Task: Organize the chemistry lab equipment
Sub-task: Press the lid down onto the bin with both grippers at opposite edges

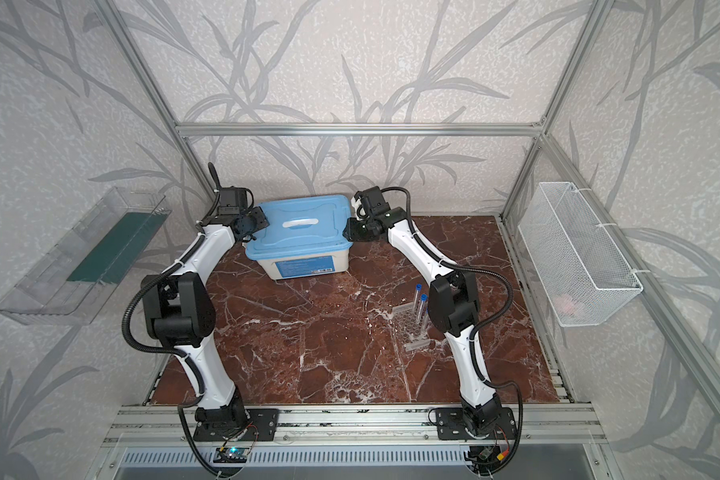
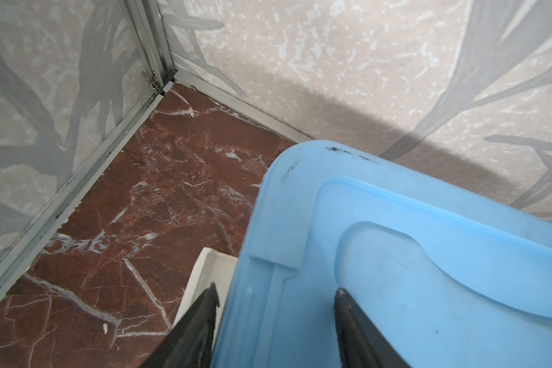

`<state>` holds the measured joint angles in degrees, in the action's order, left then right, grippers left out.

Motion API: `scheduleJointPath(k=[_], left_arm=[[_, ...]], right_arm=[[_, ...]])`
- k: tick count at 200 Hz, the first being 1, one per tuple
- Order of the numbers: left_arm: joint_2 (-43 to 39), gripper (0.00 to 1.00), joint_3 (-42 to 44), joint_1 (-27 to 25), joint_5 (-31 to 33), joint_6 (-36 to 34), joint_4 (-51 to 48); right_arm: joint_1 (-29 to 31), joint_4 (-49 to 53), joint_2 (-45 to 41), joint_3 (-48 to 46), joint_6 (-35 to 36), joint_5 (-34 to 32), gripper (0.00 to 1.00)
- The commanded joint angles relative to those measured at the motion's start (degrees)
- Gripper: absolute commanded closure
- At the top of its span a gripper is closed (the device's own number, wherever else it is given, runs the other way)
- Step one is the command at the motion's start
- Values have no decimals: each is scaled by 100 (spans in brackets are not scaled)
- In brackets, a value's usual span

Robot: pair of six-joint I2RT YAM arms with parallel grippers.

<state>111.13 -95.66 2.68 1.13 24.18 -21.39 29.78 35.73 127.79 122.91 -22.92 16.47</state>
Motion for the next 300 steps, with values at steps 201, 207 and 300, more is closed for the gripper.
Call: scheduleJointPath(k=[201,207,300], left_arm=[[-934,6,2003,-48,-1994,574,1239],[-961,13,1915,-103,-1879,472,1063],[-458,54,722,-1518,925,-915,-1251]], right_arm=[[-174,-159,-1413,-2750,191,-245,66],[-168,-180,-1421,-2782,187,-249,67],[-98,-303,-1405,-2969,178,-247,67]])
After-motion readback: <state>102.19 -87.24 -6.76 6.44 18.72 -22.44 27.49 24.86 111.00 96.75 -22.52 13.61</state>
